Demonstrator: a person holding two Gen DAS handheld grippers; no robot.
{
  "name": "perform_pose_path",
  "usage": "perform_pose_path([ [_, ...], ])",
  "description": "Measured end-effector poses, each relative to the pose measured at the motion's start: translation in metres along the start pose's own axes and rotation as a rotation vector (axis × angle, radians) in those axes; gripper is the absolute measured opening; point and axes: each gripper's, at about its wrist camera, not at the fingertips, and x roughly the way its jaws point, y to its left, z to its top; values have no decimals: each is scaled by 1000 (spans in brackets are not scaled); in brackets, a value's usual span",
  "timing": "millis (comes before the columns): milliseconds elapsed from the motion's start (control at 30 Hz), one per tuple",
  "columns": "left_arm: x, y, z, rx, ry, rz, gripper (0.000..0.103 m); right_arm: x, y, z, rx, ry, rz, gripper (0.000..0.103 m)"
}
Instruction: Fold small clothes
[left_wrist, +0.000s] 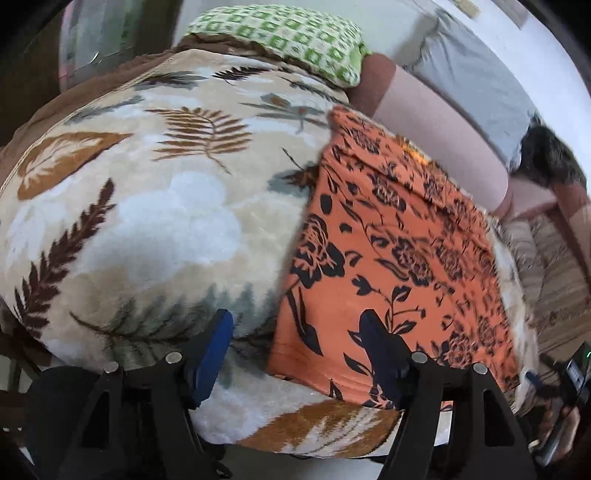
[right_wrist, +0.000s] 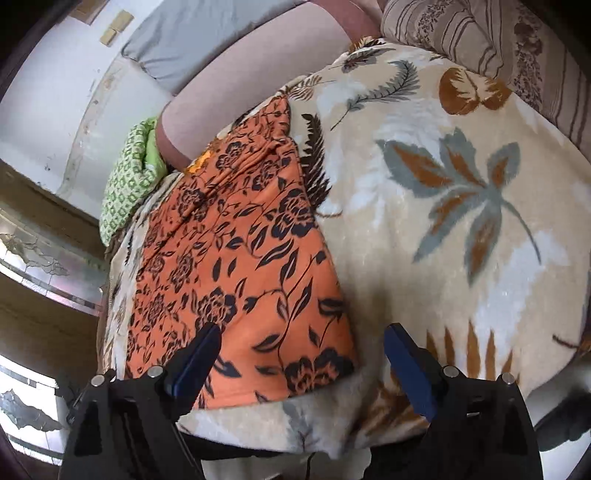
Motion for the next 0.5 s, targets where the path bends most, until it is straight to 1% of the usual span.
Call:
perform_pose_path([
  [33, 10, -4, -2, 22, 45, 23, 71, 6, -1, 1, 5, 21, 2, 90],
  [67, 16, -6, -4, 29, 78, 33, 59, 13, -2, 1, 8, 51, -11, 88],
  [100, 20, -8, -5, 36, 102, 34, 43, 18, -3, 0, 6, 77, -19, 73],
  [133, 24, -10, -7, 59, 110, 66, 23, 22, -8, -2, 11, 101, -23, 45],
  [167, 24, -10, -6, 65, 106, 70, 15, 25, -12, -3, 24, 122, -31, 33],
  [200, 23, -9, -5, 55, 112, 47, 11, 29, -15, -4, 36, 137, -34, 26],
  [233, 23, -4, -3, 27, 120, 21, 9, 31, -17, -5, 39, 154, -29, 21],
  [300, 17, -1, 1, 19, 105, 13, 8, 27, -16, -4, 40, 152, -24, 14],
  [333, 11, -1, 2, 26, 84, 6, 8, 20, -15, -3, 46, 138, -6, 13],
  [400, 6, -3, 3, 44, 68, 3, 8, 7, -13, -2, 45, 107, -2, 13],
  [467, 13, -5, 0, 55, 89, 4, 9, 3, -16, -1, 29, 71, -60, 14],
  [500, 18, -5, -1, 52, 98, 15, 9, 6, -21, -1, 33, 79, -68, 17],
])
